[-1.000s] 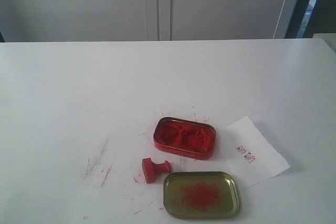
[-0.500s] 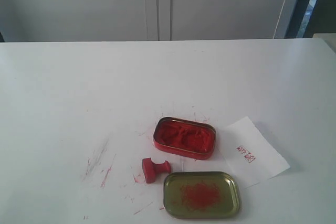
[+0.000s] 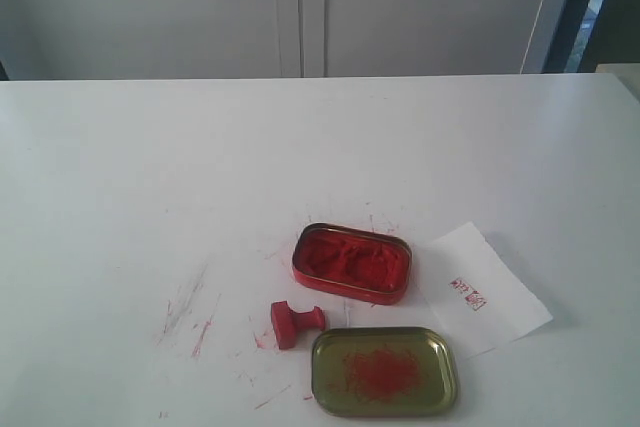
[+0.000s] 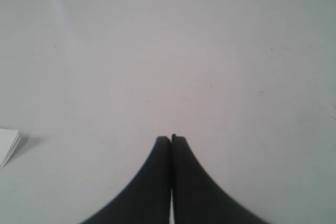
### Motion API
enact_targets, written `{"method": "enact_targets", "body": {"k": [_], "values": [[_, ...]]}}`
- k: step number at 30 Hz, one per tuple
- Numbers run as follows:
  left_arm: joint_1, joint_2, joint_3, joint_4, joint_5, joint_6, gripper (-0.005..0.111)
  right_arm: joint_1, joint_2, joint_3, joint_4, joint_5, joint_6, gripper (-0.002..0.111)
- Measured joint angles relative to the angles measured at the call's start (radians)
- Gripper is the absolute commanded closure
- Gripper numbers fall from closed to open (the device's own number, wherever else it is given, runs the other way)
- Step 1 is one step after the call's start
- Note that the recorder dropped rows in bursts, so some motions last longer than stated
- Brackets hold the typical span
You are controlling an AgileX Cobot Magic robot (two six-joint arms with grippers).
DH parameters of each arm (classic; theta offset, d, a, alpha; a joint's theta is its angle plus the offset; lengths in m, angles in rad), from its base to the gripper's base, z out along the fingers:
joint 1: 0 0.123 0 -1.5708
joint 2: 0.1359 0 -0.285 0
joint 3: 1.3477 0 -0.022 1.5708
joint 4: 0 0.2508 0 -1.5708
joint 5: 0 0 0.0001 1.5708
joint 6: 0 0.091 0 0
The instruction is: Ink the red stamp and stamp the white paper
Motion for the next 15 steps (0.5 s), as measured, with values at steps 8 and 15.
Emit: {"method": "enact_targets", "body": {"k": [8,15], "values": [[0.0,0.0,0.0,0.0,0.0,0.0,0.107,0.0,-0.085,0.105,-0.002,0.0,0.0,0.108],[0.0,0.0,0.0,0.0,0.0,0.0,0.107,0.0,-0.15,0.197,-0.004,-0.061,0.0,0.108]]}}
